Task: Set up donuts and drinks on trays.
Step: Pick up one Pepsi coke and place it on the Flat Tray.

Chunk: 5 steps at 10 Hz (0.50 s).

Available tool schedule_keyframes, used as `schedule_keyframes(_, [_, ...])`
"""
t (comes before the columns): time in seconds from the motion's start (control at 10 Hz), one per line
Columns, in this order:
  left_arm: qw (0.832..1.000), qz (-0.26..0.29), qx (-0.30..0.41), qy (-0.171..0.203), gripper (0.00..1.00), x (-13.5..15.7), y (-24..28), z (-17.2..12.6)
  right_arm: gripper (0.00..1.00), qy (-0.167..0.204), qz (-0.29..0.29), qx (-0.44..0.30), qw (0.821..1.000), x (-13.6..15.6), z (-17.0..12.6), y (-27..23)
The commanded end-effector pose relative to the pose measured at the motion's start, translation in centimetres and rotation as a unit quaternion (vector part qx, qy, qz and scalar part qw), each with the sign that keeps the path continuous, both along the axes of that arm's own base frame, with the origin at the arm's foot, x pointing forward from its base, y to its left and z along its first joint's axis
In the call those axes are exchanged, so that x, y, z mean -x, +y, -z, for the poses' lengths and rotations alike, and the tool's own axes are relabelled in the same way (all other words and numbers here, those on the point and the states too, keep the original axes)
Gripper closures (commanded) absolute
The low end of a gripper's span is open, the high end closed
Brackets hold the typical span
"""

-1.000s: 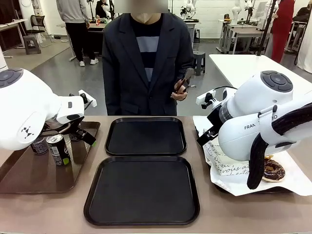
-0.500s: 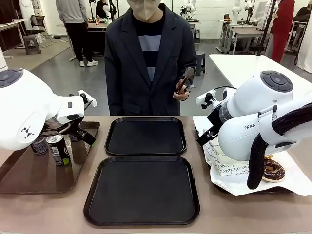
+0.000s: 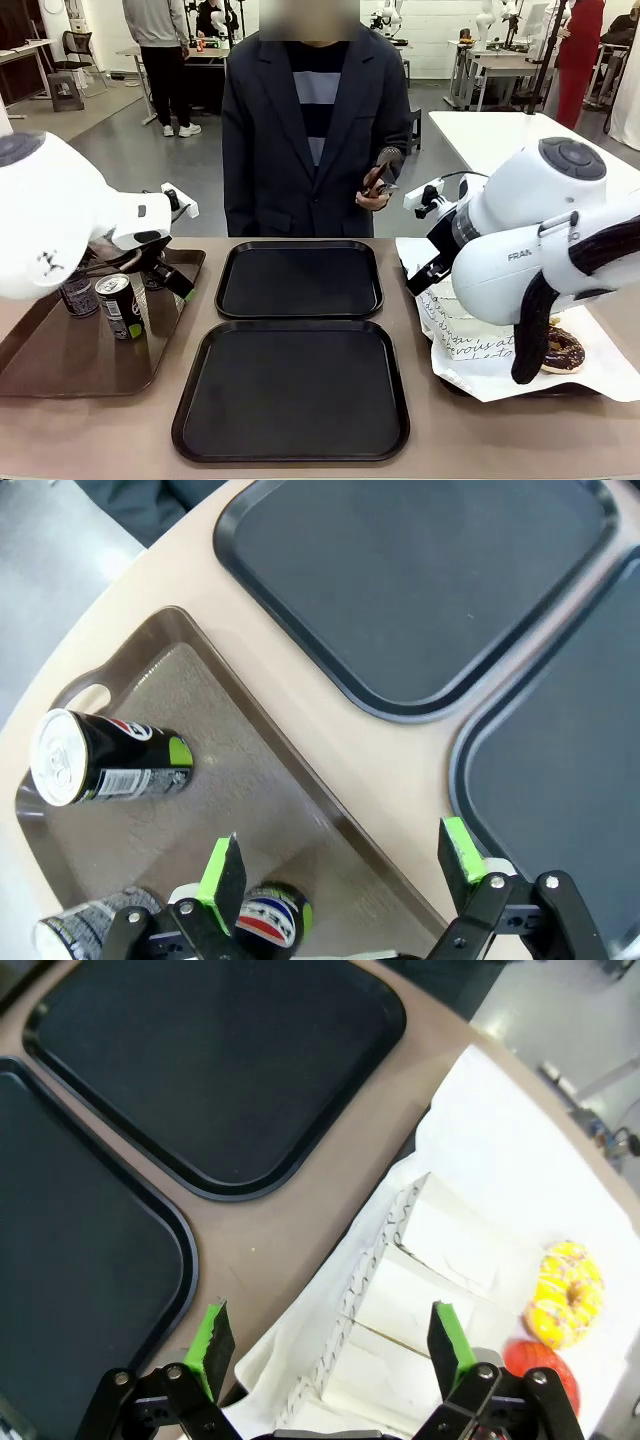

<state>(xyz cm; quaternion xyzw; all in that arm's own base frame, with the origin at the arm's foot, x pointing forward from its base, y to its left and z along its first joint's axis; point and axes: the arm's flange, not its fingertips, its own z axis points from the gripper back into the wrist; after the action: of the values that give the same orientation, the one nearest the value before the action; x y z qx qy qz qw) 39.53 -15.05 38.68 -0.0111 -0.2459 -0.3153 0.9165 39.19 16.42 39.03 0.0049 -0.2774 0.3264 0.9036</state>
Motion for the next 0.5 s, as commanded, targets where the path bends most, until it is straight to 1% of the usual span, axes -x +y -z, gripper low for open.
schedule_keyframes(0.0, [0.998, 0.045, -0.005, 0.055, 0.00, 7.9, 3.9, -3.6, 0.00, 0.016, -0.002, 0.032, 0.999, 7.5, -2.7, -3.5])
schedule_keyframes(0.1, [0.995, 0.057, -0.020, 0.075, 0.00, 9.9, 5.1, -4.4, 0.00, 0.029, 0.007, 0.045, 0.999, 9.8, -3.8, -4.8])
schedule_keyframes(0.2, [0.992, 0.062, -0.033, 0.104, 0.00, 11.4, 5.9, -4.8, 0.00, 0.054, 0.008, 0.063, 0.997, 11.7, -4.0, -5.7])
schedule_keyframes(0.3, [0.987, 0.065, -0.050, 0.142, 0.00, 12.8, 6.4, -4.5, 0.00, 0.116, 0.000, 0.085, 0.990, 13.6, -3.6, -6.7])
schedule_keyframes(0.4, [0.983, 0.065, -0.054, 0.164, 0.00, 13.5, 6.9, -4.4, 0.00, 0.145, 0.003, 0.095, 0.985, 14.9, -3.2, -7.3])
